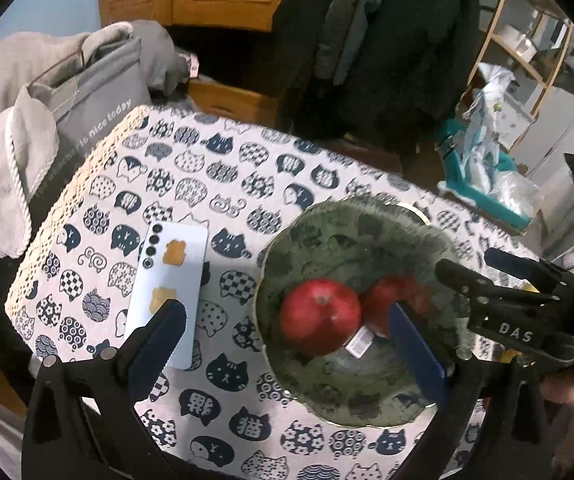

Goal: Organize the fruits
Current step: 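Lower the apple into the green bowl with the right tool while the left tool releases its apple there, then withdraw both tools from the bowl back toward the remaining fruit, then move the left tool toward the green-yellow pear while the right tool approaches an orange, then close the left tool on the green-yellow pear while the right tool closes on an orange, then carry the pear into the green bowl and open the left tool while the right tool carries its orange there, then lower the orange into the green bowl and open the right tool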

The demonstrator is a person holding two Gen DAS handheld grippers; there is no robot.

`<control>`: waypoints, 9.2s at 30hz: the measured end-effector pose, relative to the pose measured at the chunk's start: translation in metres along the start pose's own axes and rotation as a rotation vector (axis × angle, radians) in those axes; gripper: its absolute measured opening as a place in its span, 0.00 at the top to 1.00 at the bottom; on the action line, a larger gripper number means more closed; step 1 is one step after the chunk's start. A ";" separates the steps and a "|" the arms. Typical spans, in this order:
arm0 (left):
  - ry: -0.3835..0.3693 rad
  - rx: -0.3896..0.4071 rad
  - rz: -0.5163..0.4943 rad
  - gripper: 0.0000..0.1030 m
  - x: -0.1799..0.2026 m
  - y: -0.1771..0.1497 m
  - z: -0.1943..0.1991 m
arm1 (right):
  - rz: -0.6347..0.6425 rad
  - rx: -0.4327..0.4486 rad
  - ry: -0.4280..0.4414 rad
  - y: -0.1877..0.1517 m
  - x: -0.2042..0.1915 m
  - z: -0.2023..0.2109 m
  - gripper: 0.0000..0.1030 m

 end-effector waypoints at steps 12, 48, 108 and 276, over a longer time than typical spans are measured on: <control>-0.062 0.100 -0.061 0.01 0.033 0.000 0.046 | 0.004 0.148 -0.057 -0.010 0.013 0.084 0.20; -0.230 0.228 -0.251 0.01 0.142 -0.024 0.141 | -0.101 0.364 -0.196 -0.115 0.092 0.261 0.20; -0.184 -0.191 -0.633 0.02 0.357 -0.136 -0.021 | -0.458 0.023 -0.259 -0.232 0.248 0.153 0.20; -0.024 -0.117 -0.120 0.18 0.043 -0.046 -0.022 | -0.085 -0.069 0.147 -0.053 0.008 0.005 0.56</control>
Point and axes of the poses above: each gripper's, at about its wrist camera, not at the fingertips, and z roughly against the way its jaws point, x to its right, y to its top, the point moved 1 cm from there along -z, roughly the way its jaws point, and after that the axes turned 13 degrees about y, right-handed, at the moved point
